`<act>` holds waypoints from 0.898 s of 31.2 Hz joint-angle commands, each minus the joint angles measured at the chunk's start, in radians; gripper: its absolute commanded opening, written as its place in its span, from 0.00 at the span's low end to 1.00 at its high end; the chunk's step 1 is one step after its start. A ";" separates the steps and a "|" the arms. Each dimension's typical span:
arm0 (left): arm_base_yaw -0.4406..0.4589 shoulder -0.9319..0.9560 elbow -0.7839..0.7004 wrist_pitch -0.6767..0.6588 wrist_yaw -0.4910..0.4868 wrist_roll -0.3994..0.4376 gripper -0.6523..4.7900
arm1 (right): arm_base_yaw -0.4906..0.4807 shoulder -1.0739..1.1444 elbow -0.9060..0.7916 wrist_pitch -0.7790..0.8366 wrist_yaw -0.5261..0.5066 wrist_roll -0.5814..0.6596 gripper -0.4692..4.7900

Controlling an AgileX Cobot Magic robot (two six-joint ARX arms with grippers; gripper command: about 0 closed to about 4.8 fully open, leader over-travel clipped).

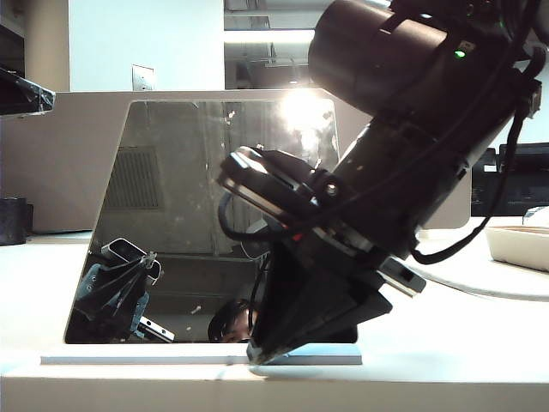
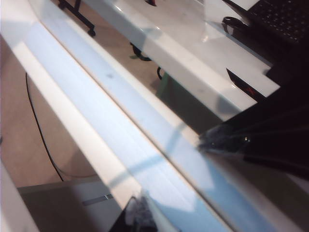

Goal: Push the base of the mirror on the table to move it forward for a short distance.

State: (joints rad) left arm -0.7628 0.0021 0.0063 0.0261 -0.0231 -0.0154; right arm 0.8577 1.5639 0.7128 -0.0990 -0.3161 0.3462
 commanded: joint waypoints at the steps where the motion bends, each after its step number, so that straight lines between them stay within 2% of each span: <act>1: 0.000 0.000 0.001 0.013 0.001 0.004 0.12 | -0.010 -0.002 0.003 -0.008 0.009 -0.009 0.08; 14: 0.000 0.000 0.001 0.013 0.001 0.004 0.12 | -0.027 0.097 0.082 -0.001 0.018 -0.041 0.08; 25: 0.000 0.000 0.001 0.013 0.001 0.004 0.12 | -0.132 0.111 0.133 -0.006 0.018 -0.102 0.08; 28: 0.000 0.000 0.001 0.013 0.001 0.004 0.12 | -0.138 0.118 0.142 -0.029 -0.026 -0.106 0.08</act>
State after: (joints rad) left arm -0.7628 0.0021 0.0063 0.0257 -0.0231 -0.0154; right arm 0.7223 1.6768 0.8486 -0.1066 -0.3199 0.2481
